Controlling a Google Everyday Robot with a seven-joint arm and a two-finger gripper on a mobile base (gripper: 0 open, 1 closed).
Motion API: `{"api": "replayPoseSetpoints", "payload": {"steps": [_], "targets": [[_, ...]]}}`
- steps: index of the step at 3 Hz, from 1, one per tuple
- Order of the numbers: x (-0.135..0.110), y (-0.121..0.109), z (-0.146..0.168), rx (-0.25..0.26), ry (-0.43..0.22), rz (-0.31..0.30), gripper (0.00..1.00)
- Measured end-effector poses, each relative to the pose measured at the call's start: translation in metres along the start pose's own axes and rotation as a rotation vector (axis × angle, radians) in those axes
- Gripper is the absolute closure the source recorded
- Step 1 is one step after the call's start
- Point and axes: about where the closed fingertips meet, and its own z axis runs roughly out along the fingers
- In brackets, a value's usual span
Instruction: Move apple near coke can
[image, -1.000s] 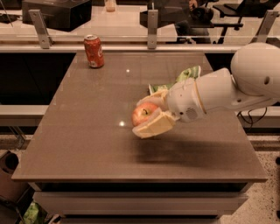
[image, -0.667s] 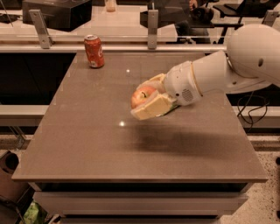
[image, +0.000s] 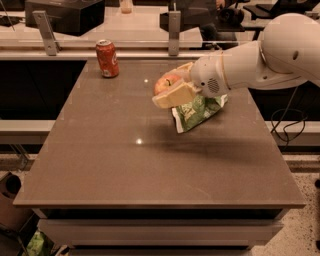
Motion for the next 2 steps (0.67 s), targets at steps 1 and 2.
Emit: {"api": "replayPoseSetpoints", "payload": {"steps": [1, 2], "targets": [[-0.0044, -0.0365, 0.0066, 0.062, -0.037, 0.034, 1.0], [-0.0044, -0.0365, 0.0068, 0.062, -0.037, 0.034, 1.0]]}}
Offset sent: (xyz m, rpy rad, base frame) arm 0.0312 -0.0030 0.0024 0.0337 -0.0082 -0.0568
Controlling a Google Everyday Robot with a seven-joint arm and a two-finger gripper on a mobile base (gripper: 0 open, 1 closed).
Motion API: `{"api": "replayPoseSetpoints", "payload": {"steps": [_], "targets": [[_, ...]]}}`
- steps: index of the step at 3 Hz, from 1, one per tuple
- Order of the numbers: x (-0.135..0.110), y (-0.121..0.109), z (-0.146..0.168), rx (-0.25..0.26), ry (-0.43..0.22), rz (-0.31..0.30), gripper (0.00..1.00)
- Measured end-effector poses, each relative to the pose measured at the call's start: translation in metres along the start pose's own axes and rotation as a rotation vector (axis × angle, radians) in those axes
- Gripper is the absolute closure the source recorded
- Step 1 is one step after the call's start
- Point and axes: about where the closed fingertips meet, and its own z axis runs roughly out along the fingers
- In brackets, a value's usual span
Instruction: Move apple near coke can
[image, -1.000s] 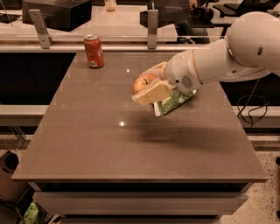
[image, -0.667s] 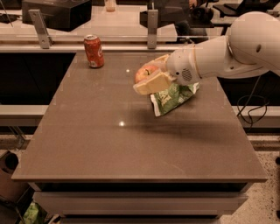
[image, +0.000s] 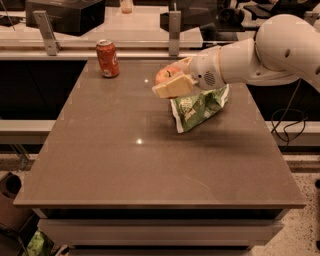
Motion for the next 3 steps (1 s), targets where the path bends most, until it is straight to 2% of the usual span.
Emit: {"api": "replayPoseSetpoints", "payload": {"steps": [1, 3], "targets": [[-0.004, -0.005, 0.017, 0.028, 0.006, 0.015, 1.0], [-0.016, -0.045, 0.078, 0.11, 0.057, 0.061, 1.0]]}}
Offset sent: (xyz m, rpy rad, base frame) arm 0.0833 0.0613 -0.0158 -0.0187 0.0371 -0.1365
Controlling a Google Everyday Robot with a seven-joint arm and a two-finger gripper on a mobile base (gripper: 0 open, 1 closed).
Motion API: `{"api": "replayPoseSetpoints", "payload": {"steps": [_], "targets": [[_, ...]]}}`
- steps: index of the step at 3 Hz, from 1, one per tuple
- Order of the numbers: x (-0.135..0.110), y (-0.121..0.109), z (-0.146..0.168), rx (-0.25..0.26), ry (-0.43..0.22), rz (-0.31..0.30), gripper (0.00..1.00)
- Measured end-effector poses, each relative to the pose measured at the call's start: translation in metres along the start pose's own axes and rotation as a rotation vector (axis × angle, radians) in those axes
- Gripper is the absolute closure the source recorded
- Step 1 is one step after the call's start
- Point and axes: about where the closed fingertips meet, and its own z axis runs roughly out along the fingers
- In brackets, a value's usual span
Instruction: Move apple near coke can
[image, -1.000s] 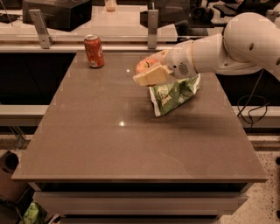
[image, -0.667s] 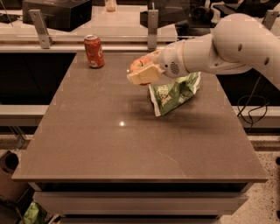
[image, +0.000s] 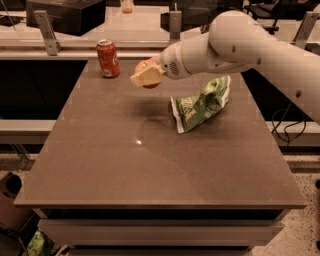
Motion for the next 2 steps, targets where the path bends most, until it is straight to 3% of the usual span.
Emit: {"api": "replayPoseSetpoints", "payload": {"steps": [2], "targets": [[-0.004, -0.034, 0.061, 0.05, 0.029, 0.032, 1.0]]}}
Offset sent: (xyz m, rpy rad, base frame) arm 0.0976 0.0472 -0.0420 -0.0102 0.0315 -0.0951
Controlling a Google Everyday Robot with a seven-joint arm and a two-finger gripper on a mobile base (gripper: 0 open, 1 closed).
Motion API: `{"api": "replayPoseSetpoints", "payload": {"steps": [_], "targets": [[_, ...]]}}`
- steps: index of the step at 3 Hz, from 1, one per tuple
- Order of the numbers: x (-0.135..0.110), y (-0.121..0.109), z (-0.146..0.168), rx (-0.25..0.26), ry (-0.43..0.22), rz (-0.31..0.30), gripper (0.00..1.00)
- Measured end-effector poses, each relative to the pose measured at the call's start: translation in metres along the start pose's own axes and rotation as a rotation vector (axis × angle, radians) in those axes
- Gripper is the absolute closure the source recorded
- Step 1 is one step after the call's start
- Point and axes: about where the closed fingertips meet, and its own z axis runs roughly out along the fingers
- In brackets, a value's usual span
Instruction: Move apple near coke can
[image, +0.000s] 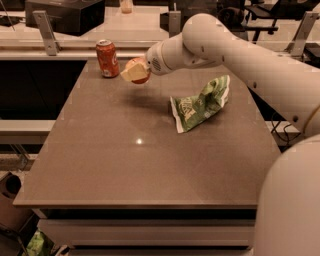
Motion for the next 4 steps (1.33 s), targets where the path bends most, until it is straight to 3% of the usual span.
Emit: {"api": "replayPoseSetpoints", "payload": {"steps": [2, 3, 4], "targets": [[0.017, -0.021, 0.06, -0.015, -0.01, 0.059, 1.0], [0.017, -0.019, 0.061, -0.02, -0.007, 0.058, 0.82], [0.018, -0.017, 0.064, -0.024, -0.006, 0.058, 0.58]]}}
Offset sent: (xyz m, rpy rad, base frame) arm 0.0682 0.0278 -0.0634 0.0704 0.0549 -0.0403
